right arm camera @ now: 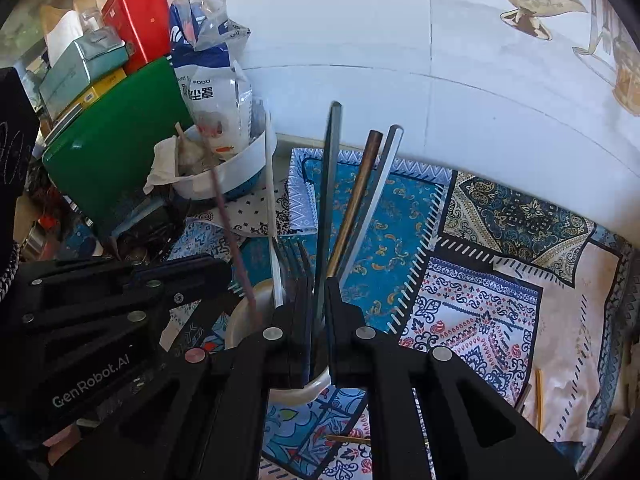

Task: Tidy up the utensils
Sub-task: 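Open both tools and move them back over the utensil pile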

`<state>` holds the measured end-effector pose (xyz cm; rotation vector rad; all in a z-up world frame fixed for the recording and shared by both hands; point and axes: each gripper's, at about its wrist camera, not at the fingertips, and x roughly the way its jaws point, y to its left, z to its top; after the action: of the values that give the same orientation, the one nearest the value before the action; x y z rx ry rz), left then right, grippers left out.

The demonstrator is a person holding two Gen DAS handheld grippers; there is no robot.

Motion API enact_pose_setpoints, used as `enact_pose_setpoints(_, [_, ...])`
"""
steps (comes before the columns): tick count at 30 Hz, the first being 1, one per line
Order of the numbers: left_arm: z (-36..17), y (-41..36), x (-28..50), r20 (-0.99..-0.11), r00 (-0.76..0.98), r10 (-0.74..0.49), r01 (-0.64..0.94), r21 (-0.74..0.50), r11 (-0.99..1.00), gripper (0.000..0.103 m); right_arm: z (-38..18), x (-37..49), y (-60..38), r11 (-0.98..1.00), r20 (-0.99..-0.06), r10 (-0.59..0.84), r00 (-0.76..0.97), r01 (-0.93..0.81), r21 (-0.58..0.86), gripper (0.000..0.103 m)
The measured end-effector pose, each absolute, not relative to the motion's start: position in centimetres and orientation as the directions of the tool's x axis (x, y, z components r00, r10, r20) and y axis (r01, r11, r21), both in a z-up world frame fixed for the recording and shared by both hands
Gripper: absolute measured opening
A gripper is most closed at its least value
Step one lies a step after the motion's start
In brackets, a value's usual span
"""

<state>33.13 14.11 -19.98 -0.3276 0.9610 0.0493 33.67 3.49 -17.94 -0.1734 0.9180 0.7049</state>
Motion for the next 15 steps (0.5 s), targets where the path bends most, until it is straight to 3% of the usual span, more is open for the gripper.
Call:
enact_pose_setpoints(3, [-19.0,13.6,32.2,-0.798,0.594,-0.101,-0.172,-0.248,0.953,0.004,-16.8,33.2,2.3,0.775,-0.766,0.484,0.423,-0.614,0.150,0.018])
enact_pose_setpoints(10, [-16.7,12.1,30.0,-0.765,0.638,-0.088,-0.144,-0.230,0.962,0.009,-14.3,31.7,-1.2,0.805,-0.740,0.463,0.488,-0.581,0.120,0.022])
enact_pose_setpoints(15, [-16.1,10.9,28.8,-0.760,0.644,-0.093,-0.122,-0.222,0.967,0.020,-13.1,30.4,-3.8,0.840,-0.721,0.425,0.548,-0.536,0.087,0.027])
